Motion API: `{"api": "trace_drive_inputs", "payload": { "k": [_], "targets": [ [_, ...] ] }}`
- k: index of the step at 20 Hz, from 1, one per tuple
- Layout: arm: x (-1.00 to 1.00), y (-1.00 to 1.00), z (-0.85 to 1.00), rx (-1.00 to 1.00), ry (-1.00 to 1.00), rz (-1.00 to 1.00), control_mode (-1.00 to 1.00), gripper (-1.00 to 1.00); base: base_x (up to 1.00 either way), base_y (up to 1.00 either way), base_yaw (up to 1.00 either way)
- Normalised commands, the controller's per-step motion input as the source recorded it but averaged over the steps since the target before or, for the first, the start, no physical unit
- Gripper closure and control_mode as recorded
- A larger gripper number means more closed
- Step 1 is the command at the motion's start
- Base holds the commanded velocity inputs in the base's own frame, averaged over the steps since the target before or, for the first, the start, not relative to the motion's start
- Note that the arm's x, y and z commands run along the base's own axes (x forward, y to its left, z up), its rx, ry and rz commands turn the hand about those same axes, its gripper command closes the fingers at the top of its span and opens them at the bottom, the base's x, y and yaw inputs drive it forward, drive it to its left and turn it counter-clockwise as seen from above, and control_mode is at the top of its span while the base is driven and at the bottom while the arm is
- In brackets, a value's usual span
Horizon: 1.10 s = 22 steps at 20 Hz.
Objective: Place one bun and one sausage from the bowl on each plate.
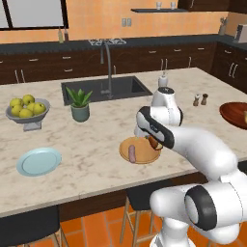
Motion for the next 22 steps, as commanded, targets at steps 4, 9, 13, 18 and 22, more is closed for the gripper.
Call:
{"api": "trace_drive_inputs", "payload": {
  "k": [4,9,13,18,22],
  "targets": [
    [0.31,-0.09,-0.44,0.00,0.07,-0.02,-1.00,1.00,0.00,0.00,0.00],
    [0.05,0.00,-0.42,0.00,0.04,0.00,-1.00,1.00,0.00,0.00,0.00],
    [0.06,0.00,-0.46,0.00,0.01,0.00,-1.00,1.00,0.00,0.00,0.00],
    [0.12,0.00,-0.23,0.00,0.01,0.00,-1.00,1.00,0.00,0.00,0.00],
    [0.10,0.00,-0.19,0.00,0.00,0.00,-1.00,1.00,0.00,0.00,0.00]
  ]
}}
